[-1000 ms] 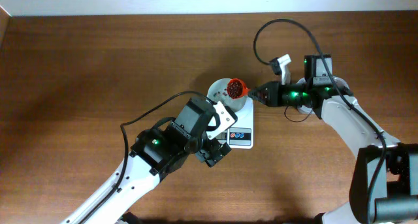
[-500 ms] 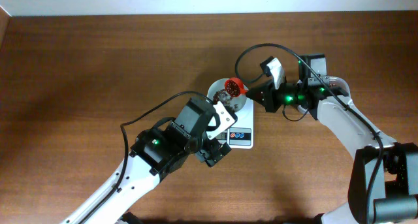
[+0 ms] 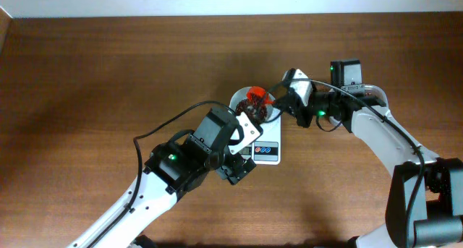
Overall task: Scoop item into bowl and weigh 50g on scale
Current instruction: 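Move the scoop over the white bowl and tip beans in, then return the empty scoop with the right gripper into the bean tub, then scoop beans again and lift the scoop with the right gripper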
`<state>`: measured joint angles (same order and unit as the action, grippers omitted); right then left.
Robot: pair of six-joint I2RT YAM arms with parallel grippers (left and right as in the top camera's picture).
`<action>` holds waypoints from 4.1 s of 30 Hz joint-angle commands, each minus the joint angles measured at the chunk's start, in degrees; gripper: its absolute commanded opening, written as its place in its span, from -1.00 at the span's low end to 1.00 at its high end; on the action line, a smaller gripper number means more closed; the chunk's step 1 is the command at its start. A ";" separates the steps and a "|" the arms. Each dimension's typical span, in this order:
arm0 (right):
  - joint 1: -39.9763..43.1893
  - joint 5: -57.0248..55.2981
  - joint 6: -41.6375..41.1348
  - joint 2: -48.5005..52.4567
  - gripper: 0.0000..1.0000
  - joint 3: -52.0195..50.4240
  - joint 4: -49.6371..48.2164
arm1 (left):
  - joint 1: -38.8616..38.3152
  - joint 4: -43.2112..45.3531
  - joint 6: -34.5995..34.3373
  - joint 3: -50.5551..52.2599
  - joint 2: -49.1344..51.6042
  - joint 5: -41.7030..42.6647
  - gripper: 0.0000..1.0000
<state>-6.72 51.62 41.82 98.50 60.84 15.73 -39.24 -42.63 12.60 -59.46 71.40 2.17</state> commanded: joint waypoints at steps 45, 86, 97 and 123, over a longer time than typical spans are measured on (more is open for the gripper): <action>30.36 -25.44 -34.69 -15.54 -0.92 0.24 21.70 | 0.31 -0.02 -0.57 0.17 -0.70 0.63 0.98; 29.75 -9.77 -40.85 -1.77 -0.92 0.13 20.92 | 0.31 -0.02 -0.57 0.17 -0.70 0.63 0.98; 37.66 0.94 -42.36 -1.27 -0.92 0.13 20.92 | 0.31 -0.02 -0.57 0.17 -0.70 0.63 0.98; 29.16 25.90 -42.66 -1.27 -0.92 0.15 17.79 | 0.31 -0.02 -0.57 0.17 -0.70 0.63 0.98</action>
<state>26.70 75.66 -1.13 96.82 60.90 34.89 -39.24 -42.81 12.60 -59.46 71.40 2.17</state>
